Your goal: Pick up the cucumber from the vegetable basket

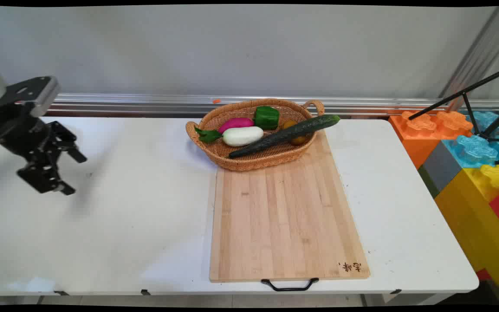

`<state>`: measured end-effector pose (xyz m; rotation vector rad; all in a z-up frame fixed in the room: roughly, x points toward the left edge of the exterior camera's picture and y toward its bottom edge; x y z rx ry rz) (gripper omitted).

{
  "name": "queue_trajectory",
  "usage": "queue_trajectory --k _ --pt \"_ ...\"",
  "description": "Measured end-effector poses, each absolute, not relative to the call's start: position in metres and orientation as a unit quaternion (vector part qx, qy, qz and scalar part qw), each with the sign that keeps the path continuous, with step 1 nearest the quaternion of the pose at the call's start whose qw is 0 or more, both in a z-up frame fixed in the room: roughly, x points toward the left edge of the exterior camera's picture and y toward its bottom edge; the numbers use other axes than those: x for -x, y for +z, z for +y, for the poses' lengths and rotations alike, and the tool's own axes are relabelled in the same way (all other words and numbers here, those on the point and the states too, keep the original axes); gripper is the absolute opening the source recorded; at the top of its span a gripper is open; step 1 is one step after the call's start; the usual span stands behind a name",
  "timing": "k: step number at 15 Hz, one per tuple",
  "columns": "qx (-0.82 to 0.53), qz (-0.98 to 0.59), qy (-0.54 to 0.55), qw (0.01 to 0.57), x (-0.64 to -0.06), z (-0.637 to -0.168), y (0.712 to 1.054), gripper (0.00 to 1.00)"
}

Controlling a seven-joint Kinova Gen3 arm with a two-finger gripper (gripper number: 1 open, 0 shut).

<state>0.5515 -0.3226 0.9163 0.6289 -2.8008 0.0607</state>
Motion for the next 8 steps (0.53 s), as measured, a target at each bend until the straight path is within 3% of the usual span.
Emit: queue_trajectory --k 8 --pt "-0.245 -0.942 0.103 0.205 -0.484 -0.384 0.925 1.0"
